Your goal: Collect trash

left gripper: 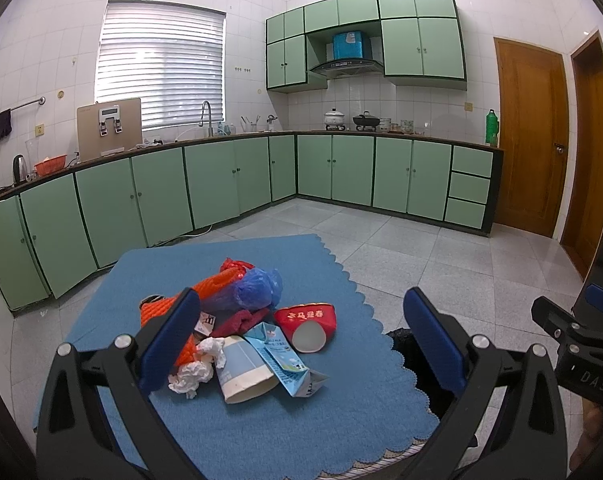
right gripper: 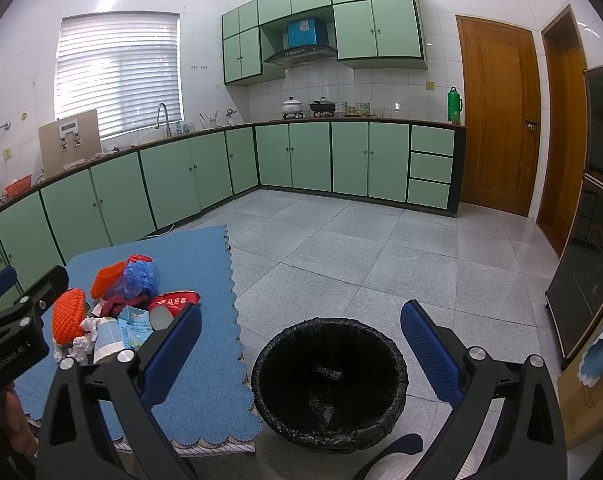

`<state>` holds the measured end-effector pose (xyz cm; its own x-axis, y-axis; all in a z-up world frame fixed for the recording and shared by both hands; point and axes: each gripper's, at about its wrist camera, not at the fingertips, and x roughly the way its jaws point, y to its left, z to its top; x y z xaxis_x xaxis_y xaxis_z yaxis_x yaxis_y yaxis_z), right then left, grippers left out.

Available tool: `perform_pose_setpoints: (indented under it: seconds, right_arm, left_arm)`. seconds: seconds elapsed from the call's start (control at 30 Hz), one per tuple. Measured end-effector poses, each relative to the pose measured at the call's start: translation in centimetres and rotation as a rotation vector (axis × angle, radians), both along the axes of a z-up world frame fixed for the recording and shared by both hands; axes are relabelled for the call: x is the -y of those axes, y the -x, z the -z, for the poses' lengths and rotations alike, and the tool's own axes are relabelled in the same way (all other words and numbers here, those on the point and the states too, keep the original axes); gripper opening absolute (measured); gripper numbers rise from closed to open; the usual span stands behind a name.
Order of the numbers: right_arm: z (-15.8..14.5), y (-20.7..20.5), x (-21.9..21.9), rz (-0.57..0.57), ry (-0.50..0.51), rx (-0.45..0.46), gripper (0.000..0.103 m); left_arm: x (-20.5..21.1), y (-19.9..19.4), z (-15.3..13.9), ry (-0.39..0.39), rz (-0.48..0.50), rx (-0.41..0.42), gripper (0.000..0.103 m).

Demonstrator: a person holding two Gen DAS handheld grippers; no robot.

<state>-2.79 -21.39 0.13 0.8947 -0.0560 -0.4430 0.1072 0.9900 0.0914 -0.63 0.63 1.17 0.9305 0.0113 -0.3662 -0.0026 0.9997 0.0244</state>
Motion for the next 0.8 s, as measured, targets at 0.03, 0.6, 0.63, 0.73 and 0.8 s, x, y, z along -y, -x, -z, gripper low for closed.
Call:
perform_pose_setpoints:
  seconds: [0.03, 0.6, 0.63, 0.73, 0.8]
  right_arm:
    - [-0.04, 0.02, 0.00, 0.000, 0.000, 0.000, 0.097]
    - [0.13, -0.13, 0.00, 0.000, 0.000, -0.001, 0.097]
    - [0.10, -0.12, -0.01, 0.001, 0.002, 0.000, 0.097]
    - [0.10, -0.15, 0.06, 0.000, 0.000, -0.001, 0.097]
    - [0.12, -0.12, 0.03, 0.001, -0.001, -0.001, 0.097]
  left_arm:
    - [-0.06, -0.02, -0.04, 0.001, 0.000, -0.001, 0.098]
    - [0.08, -0.04, 0.14, 0.000, 0.000, -0.001, 0.098]
    - [0.03, -0.07, 0.11, 0.001, -0.001, -0.001, 0.098]
    - [0.01, -0.08, 0.08, 0.002, -0.002, -0.001, 0.098]
    - [0.03, -0.09, 0.10, 0.001, -0.001, -0.001, 0.098]
